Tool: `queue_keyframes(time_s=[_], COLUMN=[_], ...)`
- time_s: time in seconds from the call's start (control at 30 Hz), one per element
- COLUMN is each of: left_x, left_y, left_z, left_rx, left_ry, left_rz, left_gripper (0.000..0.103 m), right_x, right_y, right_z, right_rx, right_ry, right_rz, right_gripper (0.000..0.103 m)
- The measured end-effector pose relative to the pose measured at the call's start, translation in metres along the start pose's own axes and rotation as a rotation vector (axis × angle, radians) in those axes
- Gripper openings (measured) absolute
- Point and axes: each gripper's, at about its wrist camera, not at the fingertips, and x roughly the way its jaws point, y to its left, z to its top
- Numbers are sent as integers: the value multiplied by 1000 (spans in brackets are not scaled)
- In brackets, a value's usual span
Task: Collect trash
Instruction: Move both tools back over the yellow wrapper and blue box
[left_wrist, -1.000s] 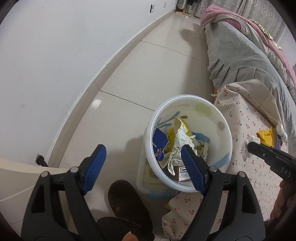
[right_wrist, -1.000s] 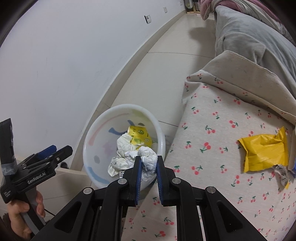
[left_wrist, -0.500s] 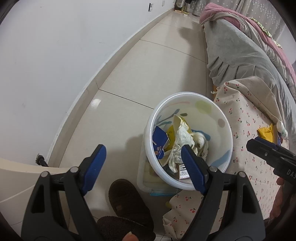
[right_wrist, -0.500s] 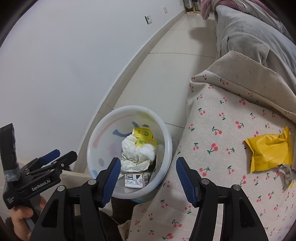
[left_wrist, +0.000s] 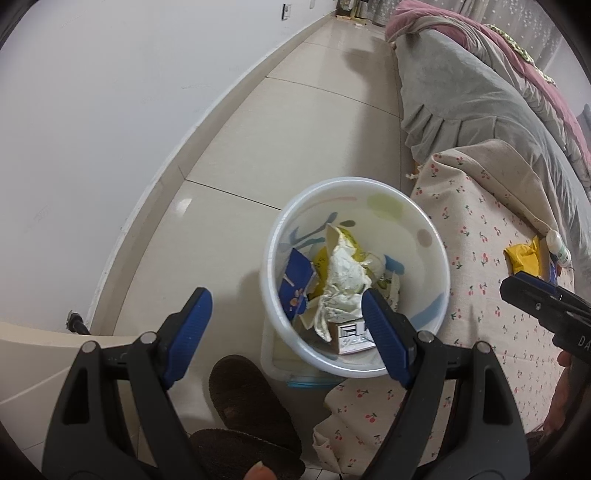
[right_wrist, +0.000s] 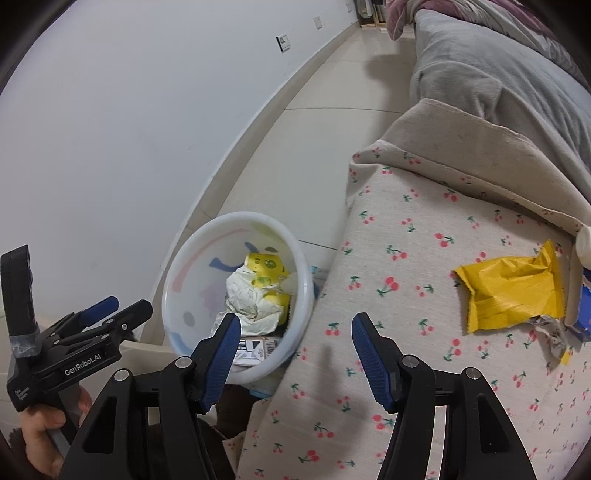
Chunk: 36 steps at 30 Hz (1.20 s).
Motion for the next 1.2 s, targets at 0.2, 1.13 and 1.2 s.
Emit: queue_keyframes(time_s=[0.2, 1.13, 1.2], left_x=[0, 9, 12], left_y=[-22, -162, -180], left_z=[1, 8, 8], left_rx=[36, 252, 290], left_ry=[2, -49, -62], left_rz=[-11, -99, -108], left_gripper=[83, 98, 98], right_x=[-14, -96, -103], right_y=[-23, -189, -207], right_z=[-5, -30, -31], right_rx=[24, 301, 345], right_ry=[-14, -107, -115], right_rz=[-22, -198, -199], right_gripper=[64, 75, 76])
